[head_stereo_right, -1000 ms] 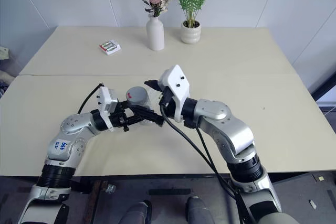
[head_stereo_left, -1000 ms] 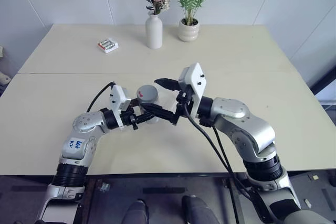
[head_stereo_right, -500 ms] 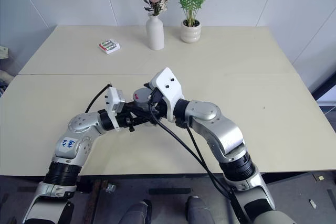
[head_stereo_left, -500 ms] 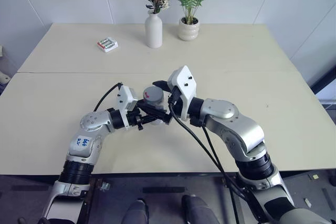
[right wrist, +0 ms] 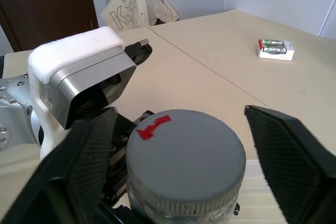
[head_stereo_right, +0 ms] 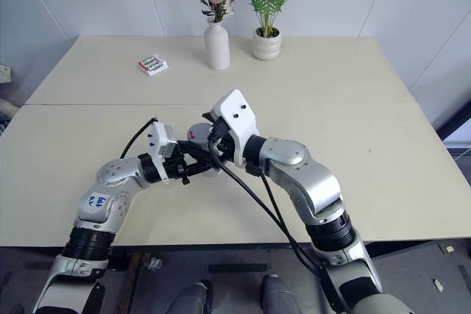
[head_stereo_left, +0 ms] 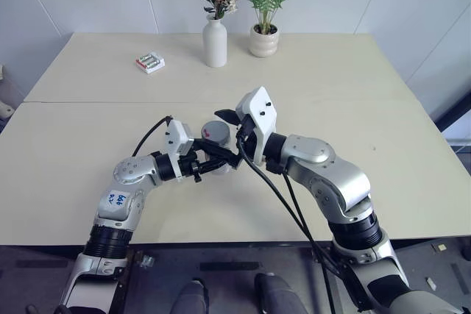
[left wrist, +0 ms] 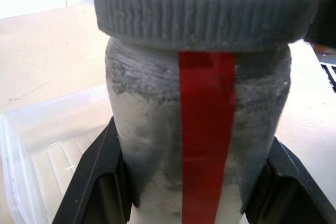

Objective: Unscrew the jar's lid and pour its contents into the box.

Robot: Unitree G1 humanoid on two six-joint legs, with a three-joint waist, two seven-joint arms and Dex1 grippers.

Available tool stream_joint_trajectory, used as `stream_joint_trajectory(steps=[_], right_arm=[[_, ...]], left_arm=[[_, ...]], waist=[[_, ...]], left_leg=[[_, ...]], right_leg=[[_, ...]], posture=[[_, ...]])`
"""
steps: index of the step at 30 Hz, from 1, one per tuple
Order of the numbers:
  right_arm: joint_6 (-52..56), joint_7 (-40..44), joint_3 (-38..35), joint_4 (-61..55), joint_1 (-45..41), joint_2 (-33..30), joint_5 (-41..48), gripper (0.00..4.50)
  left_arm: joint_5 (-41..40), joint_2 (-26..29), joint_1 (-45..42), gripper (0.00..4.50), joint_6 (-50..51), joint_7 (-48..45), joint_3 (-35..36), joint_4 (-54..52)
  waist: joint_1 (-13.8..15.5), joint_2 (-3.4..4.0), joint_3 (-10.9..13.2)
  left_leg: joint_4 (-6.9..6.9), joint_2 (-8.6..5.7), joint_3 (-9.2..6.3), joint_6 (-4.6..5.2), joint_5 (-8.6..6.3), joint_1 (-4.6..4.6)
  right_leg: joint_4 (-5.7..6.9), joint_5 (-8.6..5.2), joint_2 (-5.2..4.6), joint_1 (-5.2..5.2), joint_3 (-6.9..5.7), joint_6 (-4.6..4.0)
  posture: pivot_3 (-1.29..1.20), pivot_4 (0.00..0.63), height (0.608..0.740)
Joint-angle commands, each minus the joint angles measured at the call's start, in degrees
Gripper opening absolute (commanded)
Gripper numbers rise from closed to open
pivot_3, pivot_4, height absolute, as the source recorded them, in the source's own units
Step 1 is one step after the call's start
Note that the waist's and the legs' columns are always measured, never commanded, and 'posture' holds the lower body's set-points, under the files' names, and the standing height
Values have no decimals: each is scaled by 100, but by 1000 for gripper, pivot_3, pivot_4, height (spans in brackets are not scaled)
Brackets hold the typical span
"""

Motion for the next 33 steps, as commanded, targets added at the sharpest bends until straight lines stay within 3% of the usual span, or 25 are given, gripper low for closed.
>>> stream_joint_trajectory(steps=[1,2,10,18,23,33], right_arm=[[-27,59,-93,-118,-6,30,99,2905],[-31,71,-89,-109,0,28,101,2572],[-103,412,-185,5,-65,-70,268,2562],[-148,2397,-182,193,-329,-783,1050,2562],[-599,4229,43,852,-711,-1429,1129,2562],[-1073,5557,76,2077,-1334,-1477,1058,2562]], left_arm=[[-18,-30,-102,2091,-20,18,44,-198],[-19,-32,-105,2091,-20,20,46,-198],[-98,7,-67,2091,22,-77,65,-238],[-411,147,-163,2091,143,-867,97,-218],[-643,227,-287,2091,261,-1545,-13,-223],[-661,306,-369,2091,187,-2164,-75,-197]], waist=[[-5,0,0],[-8,0,0],[-61,0,0],[-77,0,0],[-80,0,1],[-82,0,1]], left_leg=[[0,0,0,0,0,0],[0,0,0,0,0,0],[0,0,0,0,0,0],[2,0,0,1,1,1],[7,-2,1,3,1,1],[9,2,0,3,1,4]], right_leg=[[0,0,0,0,0,0],[0,0,0,0,0,0],[3,0,0,0,0,0],[4,0,1,1,-1,0],[5,0,2,4,-1,1],[8,0,6,6,-1,1]], posture=[[0,150,740],[0,150,740],[0,150,740],[0,150,740],[0,150,740],[0,150,740]])
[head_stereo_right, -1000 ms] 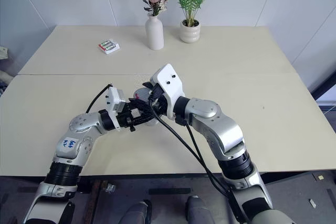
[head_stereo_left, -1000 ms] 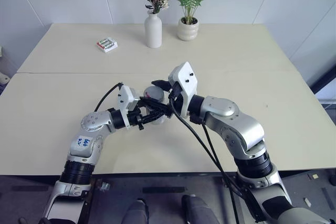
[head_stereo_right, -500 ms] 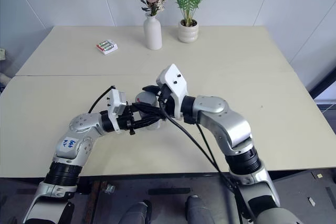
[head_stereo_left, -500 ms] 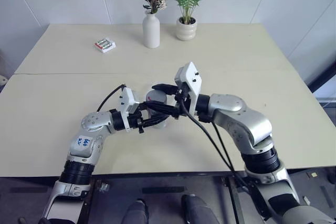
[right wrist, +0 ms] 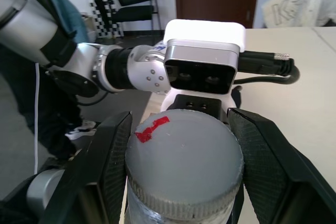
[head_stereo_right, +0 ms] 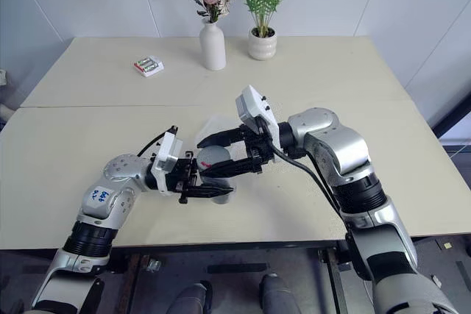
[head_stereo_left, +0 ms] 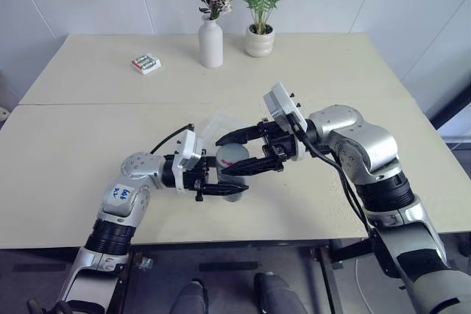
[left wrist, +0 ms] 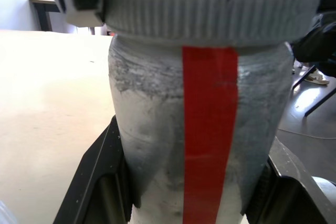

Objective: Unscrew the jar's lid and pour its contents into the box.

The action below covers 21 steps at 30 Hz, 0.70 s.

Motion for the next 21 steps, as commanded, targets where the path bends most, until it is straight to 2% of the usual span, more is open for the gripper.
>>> stream_joint_trajectory(steps=[1,6,11,12,21], right_arm=[[-178,622,14,202,-127,-15,107,2562],[-129,569,-26,323,-139,65,154,2562],[-66,425,-142,83,49,104,277,4268],[-72,416,-162,59,67,111,285,4456],[-493,126,-437,85,131,193,179,4456]], left_arm=[[-151,165,-137,2091,-157,-47,370,40],[-170,129,-99,2091,-251,73,503,14],[-231,120,83,2091,-276,178,628,-180],[-231,116,95,2091,-283,185,643,-192],[-280,175,262,2091,-240,301,740,-380]], waist=[[-1,0,0],[1,0,0],[3,0,0],[4,0,0],[4,0,0]], left_leg=[[0,-1,0,0,0,0],[0,0,-2,0,0,0],[1,0,-3,0,0,0],[1,0,-4,0,0,0],[4,-2,-4,0,0,0]], right_leg=[[0,0,-1,0,0,0],[0,0,-1,-1,0,0],[3,0,-3,-1,0,0],[3,0,-3,-1,-1,0],[7,0,-4,-1,-1,0]], posture=[[0,150,740],[0,150,740],[0,150,740],[0,150,740],[0,150,740]])
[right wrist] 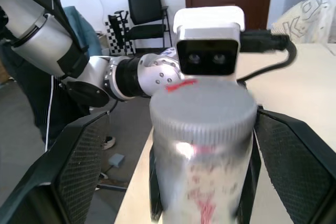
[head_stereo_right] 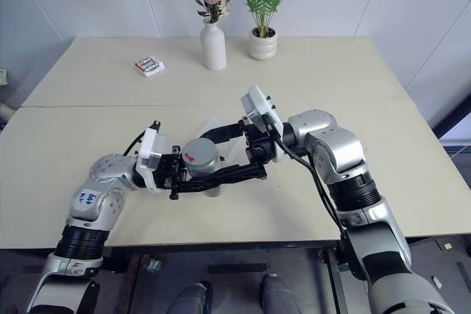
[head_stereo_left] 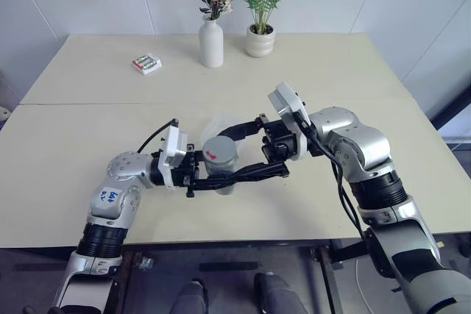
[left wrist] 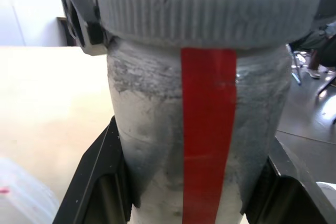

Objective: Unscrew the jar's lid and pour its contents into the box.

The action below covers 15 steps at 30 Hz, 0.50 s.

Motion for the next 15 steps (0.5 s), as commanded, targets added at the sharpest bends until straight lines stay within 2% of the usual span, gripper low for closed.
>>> stream_joint_trajectory(steps=[1,7,15], right_arm=[[-208,-41,-225,-172,-11,38,58,4456],[-417,-358,-382,-156,-46,213,60,4456],[-221,-790,-247,-686,44,486,54,4456]], left_arm=[[-131,54,65,2091,-30,121,186,-195],[-89,133,240,2091,7,231,236,-336],[-120,243,379,2091,109,252,181,-461]], waist=[[0,0,0],[-7,0,0],[-5,0,0]], left_leg=[[0,0,0,0,0,0],[1,1,0,0,0,0],[0,1,0,0,0,0]], right_leg=[[0,0,0,0,0,0],[1,0,1,-1,0,0],[1,0,0,0,0,0]], posture=[[0,150,740],[0,150,740],[0,150,740]])
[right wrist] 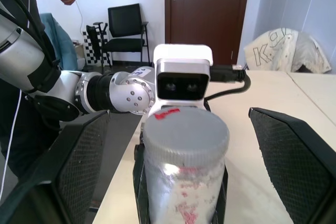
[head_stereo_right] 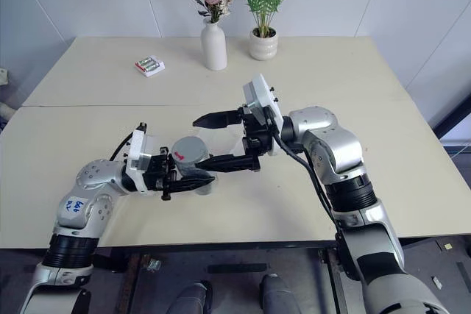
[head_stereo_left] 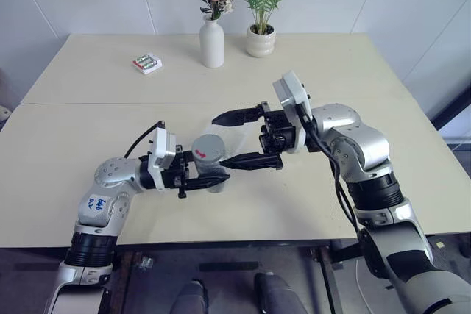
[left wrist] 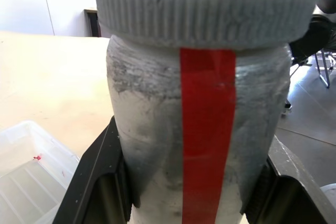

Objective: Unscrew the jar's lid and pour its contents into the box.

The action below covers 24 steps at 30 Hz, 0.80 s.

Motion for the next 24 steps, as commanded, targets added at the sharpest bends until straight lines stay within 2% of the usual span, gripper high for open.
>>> stream_joint_trajectory(steps=[1,15,24], right_arm=[[48,-283,13,-374,33,159,57,4456],[296,-1215,533,-369,125,480,-498,4456],[398,-1380,433,-319,121,509,-503,4456]], left_arm=[[-101,76,44,2091,31,-15,2,-222],[-128,54,45,2091,98,2,-67,-234],[-116,43,107,2091,87,28,-88,-256]], waist=[[-1,0,0],[2,0,0],[0,0,0]], left_leg=[[0,0,0,0,0,0],[0,-1,0,-1,1,-1],[0,-1,0,-1,0,-1]], right_leg=[[0,0,0,0,0,0],[2,0,-2,-2,0,-1],[2,0,-1,-2,0,-1]], posture=[[0,150,740],[0,150,740],[0,150,740]])
